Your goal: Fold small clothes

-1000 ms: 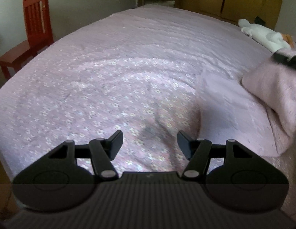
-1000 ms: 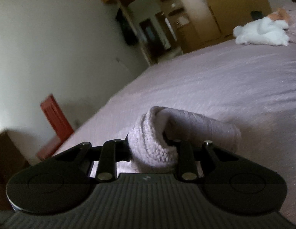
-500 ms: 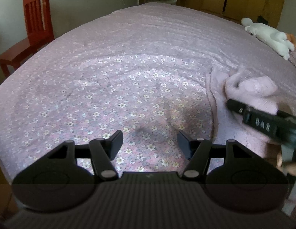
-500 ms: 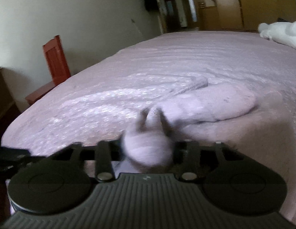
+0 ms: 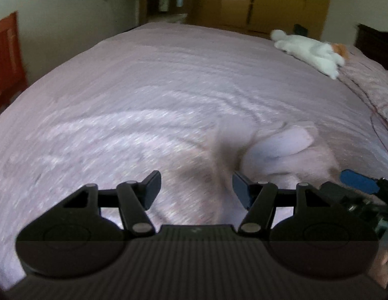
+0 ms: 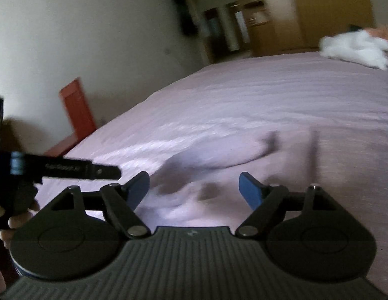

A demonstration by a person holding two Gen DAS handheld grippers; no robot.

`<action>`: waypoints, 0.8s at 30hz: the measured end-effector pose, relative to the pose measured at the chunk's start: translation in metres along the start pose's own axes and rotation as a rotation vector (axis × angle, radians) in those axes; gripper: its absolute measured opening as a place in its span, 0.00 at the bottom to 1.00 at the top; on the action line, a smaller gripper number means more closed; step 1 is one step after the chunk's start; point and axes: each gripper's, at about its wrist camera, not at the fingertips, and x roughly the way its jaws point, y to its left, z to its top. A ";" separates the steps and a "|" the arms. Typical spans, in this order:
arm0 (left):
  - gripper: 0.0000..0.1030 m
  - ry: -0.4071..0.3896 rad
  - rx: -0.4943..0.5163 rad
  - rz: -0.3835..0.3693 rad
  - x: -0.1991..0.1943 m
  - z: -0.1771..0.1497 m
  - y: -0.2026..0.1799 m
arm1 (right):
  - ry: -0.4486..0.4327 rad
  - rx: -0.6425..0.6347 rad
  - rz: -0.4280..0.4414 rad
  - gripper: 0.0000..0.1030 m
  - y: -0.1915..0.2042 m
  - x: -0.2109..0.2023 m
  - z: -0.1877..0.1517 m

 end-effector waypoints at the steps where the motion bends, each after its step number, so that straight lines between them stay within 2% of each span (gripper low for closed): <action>1: 0.63 0.002 0.020 -0.010 0.005 0.004 -0.008 | -0.012 0.027 -0.016 0.83 -0.012 -0.002 0.002; 5: 0.63 0.038 0.128 -0.048 0.035 0.018 -0.040 | -0.032 0.174 -0.112 0.85 -0.055 -0.012 0.003; 9: 0.63 0.097 0.291 -0.082 0.075 0.024 -0.079 | -0.050 0.268 -0.143 0.87 -0.085 -0.015 -0.005; 13: 0.63 0.151 0.335 -0.080 0.112 0.027 -0.101 | -0.051 0.321 -0.151 0.88 -0.102 -0.001 -0.013; 17: 0.63 0.096 0.335 -0.036 0.126 0.028 -0.106 | -0.028 0.312 -0.198 0.88 -0.110 0.022 -0.013; 18: 0.57 0.072 0.326 -0.024 0.126 0.028 -0.105 | -0.022 0.313 -0.196 0.88 -0.110 0.032 -0.014; 19: 0.32 0.055 0.308 -0.026 0.126 0.028 -0.102 | -0.018 0.321 -0.188 0.88 -0.112 0.038 -0.015; 20: 0.18 0.054 0.284 -0.038 0.127 0.029 -0.097 | -0.015 0.329 -0.181 0.88 -0.114 0.044 -0.015; 21: 0.13 0.058 0.242 -0.049 0.128 0.031 -0.091 | -0.012 0.337 -0.173 0.88 -0.115 0.051 -0.014; 24: 0.12 0.049 0.167 -0.034 0.127 0.035 -0.074 | 0.008 0.342 -0.127 0.88 -0.110 0.068 -0.016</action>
